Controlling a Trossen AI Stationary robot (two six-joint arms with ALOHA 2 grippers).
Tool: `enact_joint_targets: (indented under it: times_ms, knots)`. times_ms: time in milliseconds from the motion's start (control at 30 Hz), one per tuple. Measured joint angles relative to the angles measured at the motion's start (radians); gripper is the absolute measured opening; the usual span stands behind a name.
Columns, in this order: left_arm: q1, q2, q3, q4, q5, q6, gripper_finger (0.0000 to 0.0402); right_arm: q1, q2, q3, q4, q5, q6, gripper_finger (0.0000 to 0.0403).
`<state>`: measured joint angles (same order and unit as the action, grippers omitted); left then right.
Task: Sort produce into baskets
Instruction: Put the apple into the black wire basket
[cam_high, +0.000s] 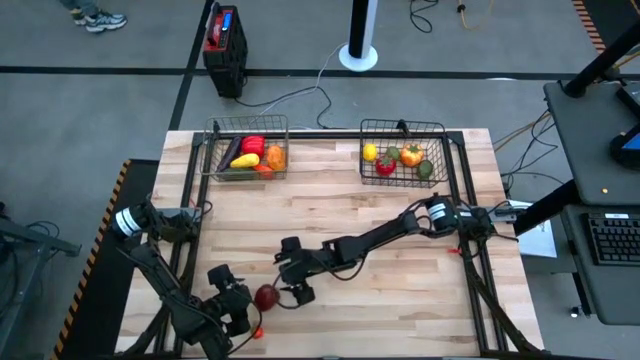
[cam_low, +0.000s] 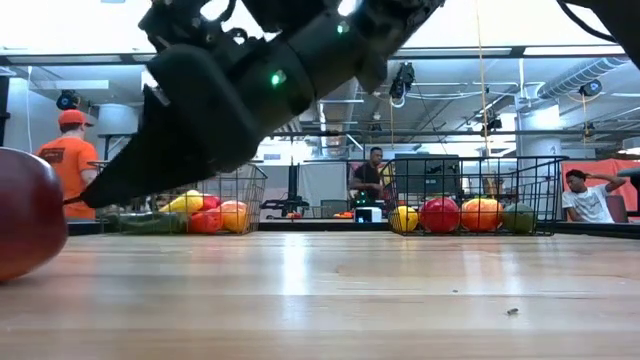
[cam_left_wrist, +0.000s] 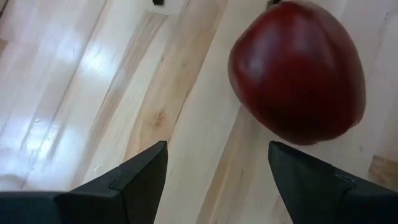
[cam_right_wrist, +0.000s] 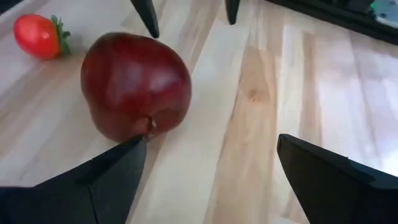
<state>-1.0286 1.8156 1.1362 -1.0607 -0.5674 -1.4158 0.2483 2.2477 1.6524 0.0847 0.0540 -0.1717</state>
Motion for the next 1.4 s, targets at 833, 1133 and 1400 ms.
enact_joint_targets:
  times_ms: [833, 1133, 1400]
  knots:
    - [0.004, 0.048, -0.013, 0.145, -0.128, -0.016, 0.0261, 0.061, -0.126, -0.013, -0.437, 0.237, 0.217, 0.0354]
    - [0.029, 0.131, -0.005, 0.245, -0.149, -0.016, 0.0261, 0.070, -0.207, -0.083, -0.538, 0.261, 0.304, 0.0354]
    - [0.047, 0.140, -0.004, 0.283, -0.279, -0.015, 0.0261, 0.085, -0.270, -0.191, -0.486, 0.260, 0.359, 0.0354]
